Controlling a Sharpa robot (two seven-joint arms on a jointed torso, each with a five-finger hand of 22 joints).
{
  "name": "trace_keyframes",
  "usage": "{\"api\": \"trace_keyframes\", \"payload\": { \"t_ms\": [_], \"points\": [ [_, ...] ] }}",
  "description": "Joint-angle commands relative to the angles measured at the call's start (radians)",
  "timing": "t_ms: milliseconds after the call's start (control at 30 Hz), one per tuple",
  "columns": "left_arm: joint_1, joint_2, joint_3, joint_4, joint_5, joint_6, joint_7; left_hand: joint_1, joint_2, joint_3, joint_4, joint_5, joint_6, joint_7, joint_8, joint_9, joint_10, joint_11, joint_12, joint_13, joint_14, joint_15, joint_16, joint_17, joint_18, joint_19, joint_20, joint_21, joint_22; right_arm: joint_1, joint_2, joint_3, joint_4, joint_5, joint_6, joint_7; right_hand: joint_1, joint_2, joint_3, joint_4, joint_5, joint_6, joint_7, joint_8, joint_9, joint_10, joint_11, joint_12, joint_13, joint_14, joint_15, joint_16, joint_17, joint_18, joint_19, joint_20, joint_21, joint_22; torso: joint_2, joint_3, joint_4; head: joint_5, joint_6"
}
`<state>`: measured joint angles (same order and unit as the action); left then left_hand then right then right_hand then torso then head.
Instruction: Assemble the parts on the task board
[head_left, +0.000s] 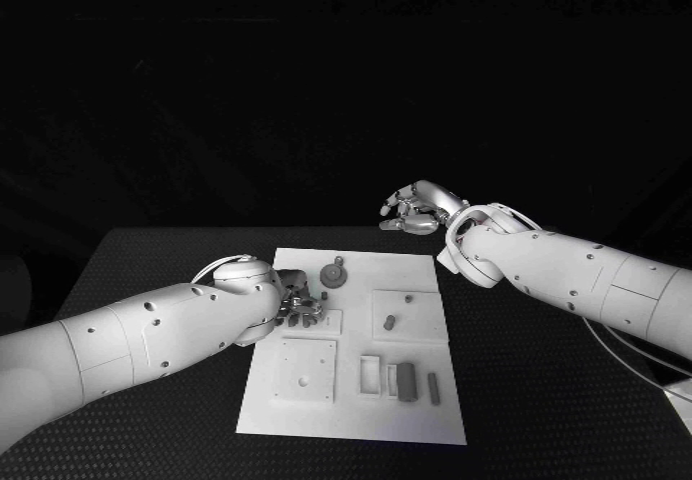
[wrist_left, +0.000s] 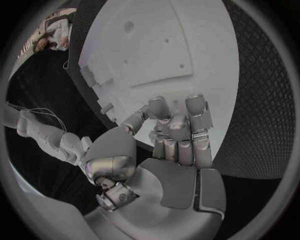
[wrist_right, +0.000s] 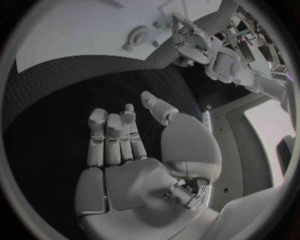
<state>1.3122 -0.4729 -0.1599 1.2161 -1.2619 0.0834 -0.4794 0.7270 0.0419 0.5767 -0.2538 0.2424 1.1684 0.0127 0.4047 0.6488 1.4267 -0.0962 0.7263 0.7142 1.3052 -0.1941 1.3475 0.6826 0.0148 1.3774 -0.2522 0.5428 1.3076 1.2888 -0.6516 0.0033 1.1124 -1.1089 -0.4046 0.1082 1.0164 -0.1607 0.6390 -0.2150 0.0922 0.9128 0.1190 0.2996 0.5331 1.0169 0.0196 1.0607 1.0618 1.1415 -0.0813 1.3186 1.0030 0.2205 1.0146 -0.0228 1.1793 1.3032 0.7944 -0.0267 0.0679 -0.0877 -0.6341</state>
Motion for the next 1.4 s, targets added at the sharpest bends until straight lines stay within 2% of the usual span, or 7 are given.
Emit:
{"api": "trace_keyframes", "payload": {
  "t_ms": [33, 333, 400, 633, 1100, 1200, 1400],
  "points": [
    [-0.014, -0.005, -0.012, -0.008, -0.014, 0.053, -0.031, 0.014, 0.003, -0.003, 0.011, -0.009, -0.003, 0.004, -0.009, -0.007, -0.022, 0.004, 0.001, -0.002, -0.007, -0.003, 0.000, -0.003, 0.009, -0.006, -0.003, -0.005, 0.016, 0.000, 0.000, 0.000, 0.002, -0.007, 0.009, 0.005, -0.007, -0.006, 0.002, 0.005, 0.002, 0.005, 0.016, -0.003, 0.002, -0.005, 0.004, 0.002, -0.001, -0.008, -0.001, -0.003, -0.001, 0.041, -0.005, 0.001, -0.006, 0.001, 0.000, -0.0001, 0.0008, 0.001, 0.000],
    [-0.014, -0.005, -0.012, -0.010, -0.013, 0.043, -0.029, 0.006, -0.016, -0.005, 0.027, -0.034, -0.003, 0.003, -0.009, -0.005, -0.021, 0.003, 0.001, -0.005, -0.007, -0.004, 0.003, -0.011, 0.010, -0.004, -0.004, -0.008, 0.017, 0.000, 0.000, 0.000, 0.002, -0.007, 0.012, 0.005, -0.007, -0.006, 0.002, 0.006, 0.002, 0.005, 0.016, -0.003, 0.002, -0.005, 0.004, 0.002, -0.002, -0.008, -0.001, -0.003, -0.001, 0.041, -0.005, 0.001, -0.006, 0.002, 0.000, -0.0003, 0.0003, 0.001, 0.000],
    [-0.014, -0.005, -0.012, -0.010, -0.013, 0.042, -0.029, 0.003, -0.021, -0.005, 0.036, -0.065, -0.003, 0.003, -0.009, -0.004, -0.021, 0.002, 0.002, -0.006, -0.007, -0.004, 0.005, -0.015, 0.010, -0.004, -0.004, -0.009, 0.017, 0.000, 0.000, 0.000, 0.001, -0.007, 0.013, 0.005, -0.007, -0.006, 0.002, 0.006, 0.002, 0.006, 0.016, -0.003, 0.002, -0.005, 0.004, 0.002, -0.002, -0.008, -0.001, -0.003, -0.001, 0.041, -0.005, 0.001, -0.006, 0.002, 0.000, -0.0005, 0.0002, 0.001, 0.000],
    [-0.014, -0.004, -0.012, -0.010, -0.013, 0.041, -0.028, -0.022, -0.035, -0.012, 0.060, -0.120, -0.003, 0.002, -0.010, -0.002, -0.021, 0.002, 0.003, -0.008, -0.009, -0.005, 0.011, -0.022, 0.011, -0.004, -0.005, -0.012, 0.018, 0.000, 0.000, 0.000, 0.002, -0.007, 0.014, 0.004, -0.007, -0.006, 0.002, 0.006, 0.002, 0.006, 0.016, -0.003, 0.002, -0.006, 0.004, 0.002, -0.002, -0.008, 0.000, -0.003, -0.001, 0.041, -0.005, 0.001, -0.006, 0.002, 0.000, -0.0005, 0.0006, 0.001, 0.000],
    [-0.014, -0.004, -0.012, -0.011, -0.011, 0.030, -0.027, -0.040, -0.050, -0.016, 0.074, -0.139, -0.003, 0.001, -0.011, -0.001, -0.022, 0.001, 0.004, -0.008, -0.011, -0.006, 0.014, -0.027, 0.012, -0.004, -0.006, -0.014, 0.018, 0.000, 0.000, 0.000, 0.001, -0.007, 0.013, 0.004, -0.007, -0.007, 0.002, 0.007, 0.002, 0.005, 0.016, -0.003, 0.002, -0.006, 0.004, 0.002, -0.002, -0.008, 0.000, -0.003, -0.001, 0.041, -0.005, 0.001, -0.007, 0.002, 0.000, -0.0003, 0.0005, 0.001, 0.000],
    [-0.014, -0.005, -0.012, -0.012, -0.011, 0.027, -0.027, -0.054, -0.061, -0.019, 0.086, -0.189, -0.004, 0.001, -0.011, 0.000, -0.022, 0.001, 0.005, -0.009, -0.012, -0.007, 0.016, -0.031, 0.013, -0.004, -0.007, -0.015, 0.019, 0.000, 0.000, 0.000, 0.001, -0.007, 0.014, 0.004, -0.007, -0.007, 0.002, 0.007, 0.002, 0.005, 0.016, -0.003, 0.003, -0.006, 0.004, 0.002, -0.002, -0.008, 0.000, -0.003, -0.001, 0.041, -0.005, 0.001, -0.007, 0.002, 0.000, 0.0000, 0.0003, 0.001, 0.000],
    [-0.014, -0.006, -0.012, -0.011, -0.010, 0.024, -0.025, -0.078, -0.083, -0.032, 0.100, -0.194, -0.005, 0.001, -0.010, 0.003, -0.023, 0.001, 0.005, -0.008, -0.014, -0.007, 0.019, -0.033, 0.013, -0.004, -0.007, -0.015, 0.019, 0.000, 0.001, 0.000, 0.000, -0.007, 0.013, 0.004, -0.008, -0.007, 0.002, 0.007, 0.002, 0.005, 0.016, -0.004, 0.003, -0.006, 0.004, 0.002, -0.002, -0.008, 0.000, -0.003, -0.001, 0.041, -0.005, 0.001, -0.007, 0.002, 0.000, 0.0000, 0.0000, 0.000, -0.001]
  ]
}}
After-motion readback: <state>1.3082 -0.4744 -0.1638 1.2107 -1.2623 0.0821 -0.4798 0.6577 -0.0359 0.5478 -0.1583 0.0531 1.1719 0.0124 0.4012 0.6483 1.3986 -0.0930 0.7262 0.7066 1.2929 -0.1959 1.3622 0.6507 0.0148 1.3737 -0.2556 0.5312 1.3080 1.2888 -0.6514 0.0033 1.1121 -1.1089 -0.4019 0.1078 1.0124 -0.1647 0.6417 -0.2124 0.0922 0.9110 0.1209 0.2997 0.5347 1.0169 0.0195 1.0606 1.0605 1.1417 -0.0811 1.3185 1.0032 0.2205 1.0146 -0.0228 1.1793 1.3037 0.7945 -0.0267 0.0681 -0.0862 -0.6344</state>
